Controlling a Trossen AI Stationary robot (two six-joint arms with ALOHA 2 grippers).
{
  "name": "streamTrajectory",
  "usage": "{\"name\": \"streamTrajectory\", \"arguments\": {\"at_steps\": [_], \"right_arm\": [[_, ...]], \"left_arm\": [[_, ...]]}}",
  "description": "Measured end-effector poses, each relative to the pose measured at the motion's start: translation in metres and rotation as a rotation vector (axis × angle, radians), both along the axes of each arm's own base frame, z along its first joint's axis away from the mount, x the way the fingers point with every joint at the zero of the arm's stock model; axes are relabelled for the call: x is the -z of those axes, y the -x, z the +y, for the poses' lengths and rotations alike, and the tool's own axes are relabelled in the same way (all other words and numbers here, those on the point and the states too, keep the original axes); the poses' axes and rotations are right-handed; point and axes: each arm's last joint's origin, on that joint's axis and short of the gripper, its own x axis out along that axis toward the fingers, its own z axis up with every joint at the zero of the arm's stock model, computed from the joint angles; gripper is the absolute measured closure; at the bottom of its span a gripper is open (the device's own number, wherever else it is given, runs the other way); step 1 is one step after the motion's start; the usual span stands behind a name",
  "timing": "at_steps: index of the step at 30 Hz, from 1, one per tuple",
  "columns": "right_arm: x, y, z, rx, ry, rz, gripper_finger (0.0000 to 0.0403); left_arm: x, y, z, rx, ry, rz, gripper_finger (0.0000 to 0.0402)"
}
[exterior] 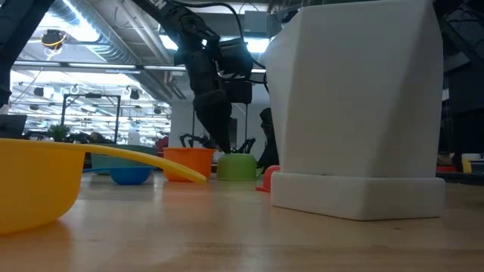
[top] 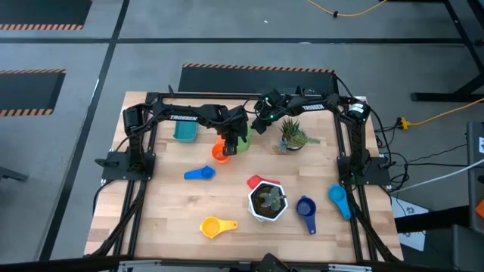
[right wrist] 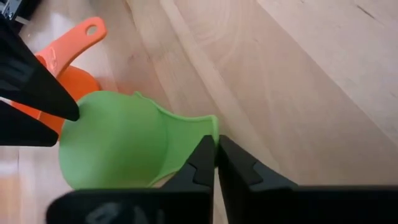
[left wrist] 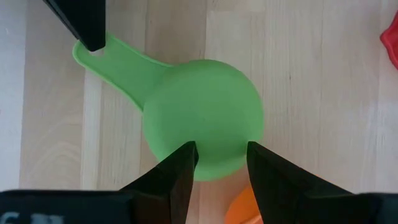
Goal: Nest measuring cups in basket
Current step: Stack the green measuring cup into the orange measuring cup
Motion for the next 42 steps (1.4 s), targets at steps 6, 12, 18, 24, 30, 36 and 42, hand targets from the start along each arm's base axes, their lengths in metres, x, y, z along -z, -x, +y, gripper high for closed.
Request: {"name": "streamTrajectory", "arguments": {"at_steps": [6,12,18,24,30,36,42], "right_arm": [[0.0,0.001,-0.002,0.015,0.017,0.009,0.0396],[-0.007,0.005,-0.008,0.024,0.016,-0.012,0.0397],[-0.027,0.01,-0.01,0.014,0.033,-0.064,0.0397],[-0.052,0.013,-0.008,-0.013,0.106,-0.121,0.0397],[-0.08,0.017,-0.003,-0.051,0.197,-0.191,0.0397],[-0.103,0.017,0.008,-0.124,0.306,-0.256,0.0397],[-0.115,0.006,0.021,-0.184,0.399,-0.354,0.0397]], "left_arm": [[-0.002,0.0,0.0,-0.001,-0.003,-0.007,0.0258],[-0.02,0.003,0.001,-0.011,-0.037,-0.041,0.0258],[-0.053,0.012,0.003,0.0,-0.073,-0.133,0.0258],[-0.091,0.032,0.009,-0.037,-0.117,-0.237,0.0258],[-0.118,0.05,0.016,-0.085,-0.152,-0.313,0.0258],[-0.136,0.067,0.023,-0.127,-0.182,-0.357,0.0258],[-0.141,0.071,0.025,-0.196,-0.157,-0.389,0.0258]]}}
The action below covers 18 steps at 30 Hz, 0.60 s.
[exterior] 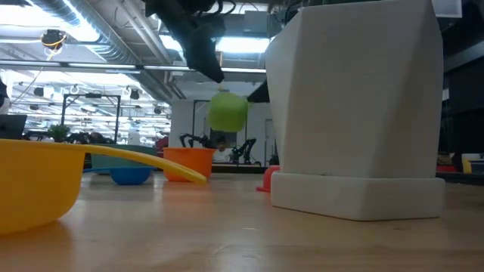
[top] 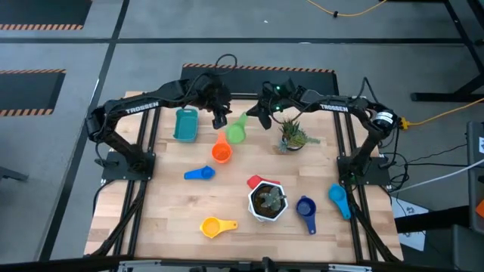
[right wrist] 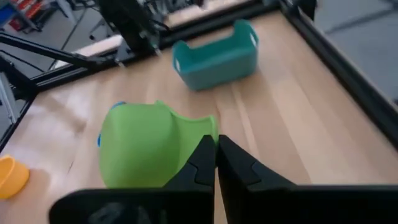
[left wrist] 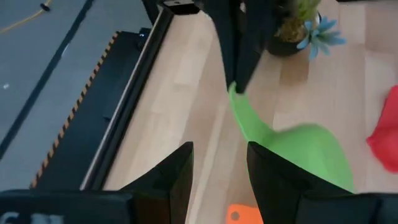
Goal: Nest measuring cups in basket
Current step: Stack the green measuring cup into the orange measuring cup
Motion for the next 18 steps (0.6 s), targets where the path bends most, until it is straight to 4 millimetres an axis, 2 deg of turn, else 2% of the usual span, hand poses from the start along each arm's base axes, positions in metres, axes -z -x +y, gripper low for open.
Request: {"name": "streamTrajectory", "arguments": {"at_steps": [7,12,18], "right_arm": [[-0.01,-0.016,0.018,-0.079,0.133,-0.114,0.0396],[-0.01,-0.021,0.026,-0.052,0.211,-0.103,0.0397],[-0.012,-0.025,0.034,-0.087,0.247,-0.121,0.0397]], "left_arm": [[0.0,-0.002,-0.003,0.0,0.072,-0.026,0.0258],[0.0,-0.003,-0.007,0.026,0.151,-0.058,0.0258],[0.0,-0.003,-0.006,0.013,0.143,-0.054,0.0258]]}}
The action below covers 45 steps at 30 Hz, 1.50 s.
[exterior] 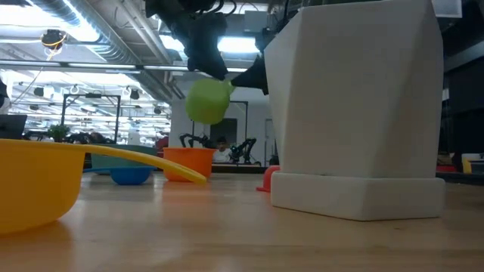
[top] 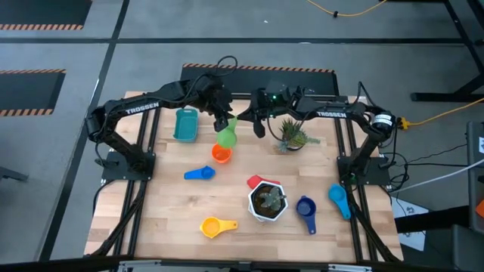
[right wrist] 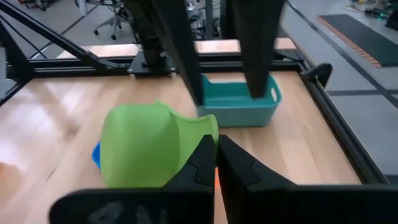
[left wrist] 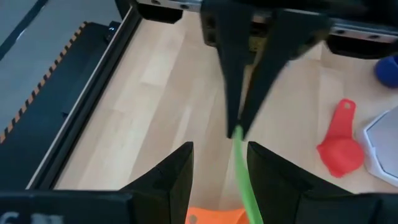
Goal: Nest measuring cups in basket
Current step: Stack the green measuring cup into the orange measuring cup
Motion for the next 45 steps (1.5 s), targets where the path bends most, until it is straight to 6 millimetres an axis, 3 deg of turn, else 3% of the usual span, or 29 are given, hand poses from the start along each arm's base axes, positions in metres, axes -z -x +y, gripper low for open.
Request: {"name": "streamTrajectory", "arguments": {"at_steps": [18,23,31,37,41,45], "right_arm": [[-0.006,-0.003,0.001,-0.007,0.029,-0.064,0.0396],[-0.007,-0.003,0.0,-0.008,0.033,-0.074,0.0394],[-0.009,-0.004,0.002,-0.022,0.037,-0.091,0.0392],[-0.009,-0.004,0.002,-0.016,0.036,-0.09,0.0391],[-0.008,-0.004,0.001,0.007,0.043,-0.087,0.0373],[-0.008,-0.004,0.001,0.001,0.039,-0.086,0.0324]], "left_arm": [[0.006,0.0,-0.012,-0.04,-0.045,0.11,0.0262],[0.006,-0.001,-0.014,-0.031,-0.048,0.111,0.0293],[0.006,-0.001,-0.015,-0.028,-0.043,0.116,0.0385],[0.006,-0.001,-0.015,-0.03,-0.045,0.117,0.0391],[0.006,-0.001,-0.014,-0.033,-0.048,0.118,0.0396],[0.006,-0.001,-0.015,-0.04,-0.057,0.125,0.0397]]}}
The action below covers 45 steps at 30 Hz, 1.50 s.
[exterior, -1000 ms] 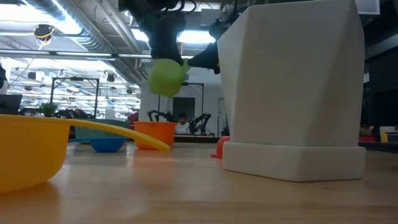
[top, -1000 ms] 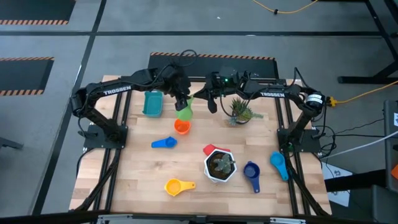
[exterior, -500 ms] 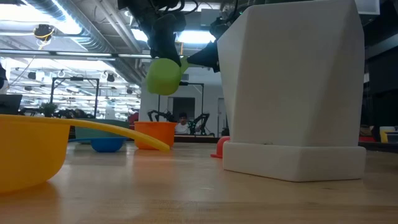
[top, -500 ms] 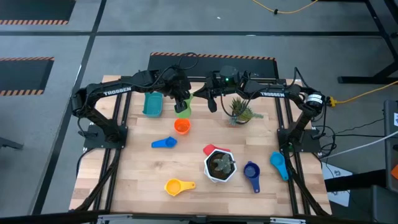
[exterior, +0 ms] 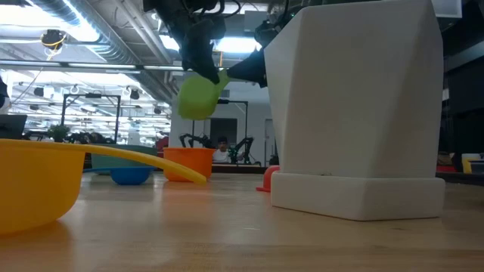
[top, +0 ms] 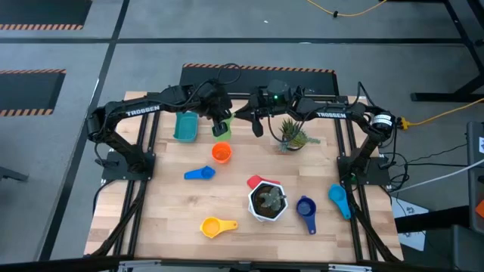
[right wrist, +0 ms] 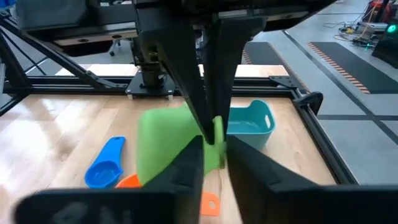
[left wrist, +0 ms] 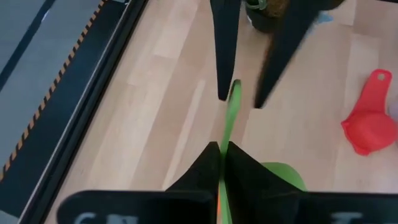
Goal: Nest measuring cups in basket
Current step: Stack the green measuring cup into the orange measuring cup
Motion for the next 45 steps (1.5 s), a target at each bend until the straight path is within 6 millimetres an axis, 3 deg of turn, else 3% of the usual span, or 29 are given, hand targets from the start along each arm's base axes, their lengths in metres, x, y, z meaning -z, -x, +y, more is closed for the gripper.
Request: {"name": "streamTrajectory", "arguments": {"at_steps": [4,7,15,21,28,36,45], "right_arm": [[0.0,0.003,-0.001,0.014,-0.036,0.029,0.0272],[-0.013,0.016,-0.002,0.029,-0.03,0.049,0.0251],[-0.059,0.064,0.001,0.058,0.034,0.089,0.0244],[-0.078,0.09,0.008,0.079,0.025,0.107,0.0243],[-0.087,0.098,0.013,0.078,0.036,0.085,0.0243],[-0.084,0.098,0.013,0.078,0.029,0.098,0.0243],[-0.082,0.098,0.014,0.076,0.018,0.12,0.0243]], "left_arm": [[0.0,-0.001,-0.004,-0.003,-0.015,0.013,0.0398],[0.002,-0.002,-0.011,-0.011,-0.041,0.046,0.0398],[0.003,-0.014,-0.045,-0.027,-0.205,0.109,0.0399],[0.014,-0.018,-0.075,-0.077,-0.283,0.144,0.0399],[0.041,-0.014,-0.096,-0.137,-0.359,0.184,0.0399],[0.062,-0.015,-0.102,-0.129,-0.374,0.145,0.0396],[0.065,-0.014,-0.101,-0.126,-0.375,0.156,0.0378]]}}
